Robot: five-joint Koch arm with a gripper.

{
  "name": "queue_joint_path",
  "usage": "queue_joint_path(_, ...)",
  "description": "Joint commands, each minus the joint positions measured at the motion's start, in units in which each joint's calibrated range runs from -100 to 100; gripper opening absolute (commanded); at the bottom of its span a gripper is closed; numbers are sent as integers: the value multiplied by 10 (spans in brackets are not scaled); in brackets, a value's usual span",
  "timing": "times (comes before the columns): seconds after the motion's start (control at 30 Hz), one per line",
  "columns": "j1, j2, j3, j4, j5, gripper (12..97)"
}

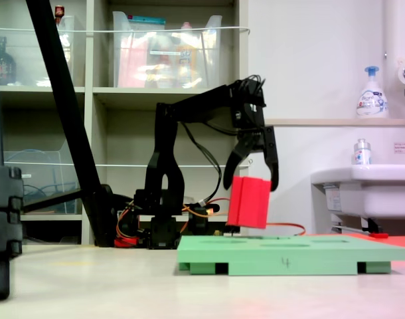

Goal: Put the cross columnar block into the corresponding hole

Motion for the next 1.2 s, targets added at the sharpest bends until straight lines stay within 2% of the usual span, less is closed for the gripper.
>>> queue_joint_path(0.0,2,5,46,20,2,339)
queue_joint_path(0.57,2,147,170,46,-7,339)
queue_joint_path(1.17,5,209,170,47,-7,339)
